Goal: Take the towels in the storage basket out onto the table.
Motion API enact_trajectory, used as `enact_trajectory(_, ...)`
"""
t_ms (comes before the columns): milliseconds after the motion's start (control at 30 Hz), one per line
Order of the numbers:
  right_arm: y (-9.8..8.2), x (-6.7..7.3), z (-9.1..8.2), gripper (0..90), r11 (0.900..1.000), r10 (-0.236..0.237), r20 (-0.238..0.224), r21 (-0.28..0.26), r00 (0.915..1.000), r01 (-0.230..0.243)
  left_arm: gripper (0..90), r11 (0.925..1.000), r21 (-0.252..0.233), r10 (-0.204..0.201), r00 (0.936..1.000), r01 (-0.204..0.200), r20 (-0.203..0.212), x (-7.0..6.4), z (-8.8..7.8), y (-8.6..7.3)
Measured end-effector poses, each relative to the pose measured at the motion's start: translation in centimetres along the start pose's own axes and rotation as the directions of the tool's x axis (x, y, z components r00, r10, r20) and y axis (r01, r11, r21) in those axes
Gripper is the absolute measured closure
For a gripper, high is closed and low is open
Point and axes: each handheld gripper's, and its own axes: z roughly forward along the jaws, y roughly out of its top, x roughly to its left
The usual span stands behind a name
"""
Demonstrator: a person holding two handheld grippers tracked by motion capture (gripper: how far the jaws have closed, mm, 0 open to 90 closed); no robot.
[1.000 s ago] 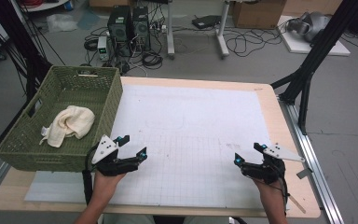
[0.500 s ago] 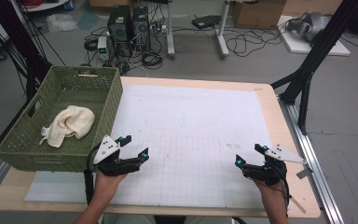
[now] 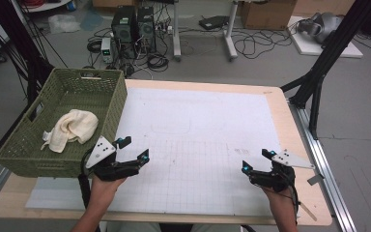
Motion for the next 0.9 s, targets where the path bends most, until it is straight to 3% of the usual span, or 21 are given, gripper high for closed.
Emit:
enact_trajectory(200,0.0,0.1,0.0,11.0,1.0,-0.001,-0.002,0.004,1.0,0.001,20.8,0.9998,0.019,0.001,0.9998,-0.001,0.022,0.5,-0.6,0.9)
enact_trajectory(400,0.0,0.0,0.0,11.0,1.0,0.004,0.0,0.007,1.0,-0.004,21.3,0.9996,-0.009,-0.028,0.999,0.028,0.035,1.9,-1.5,2.2)
enact_trajectory(700,0.1,-0.1,0.0,11.0,1.0,-0.003,0.008,0.005,1.0,0.003,20.4,0.9975,-0.065,-0.028,0.9996,0.028,0.003,4.8,-3.7,5.9)
enact_trajectory(900,0.1,0.0,-0.1,11.0,1.0,0.002,0.004,0.004,1.0,-0.002,20.0,0.9981,-0.053,-0.033,0.9993,0.032,-0.019,6.9,-4.3,7.1)
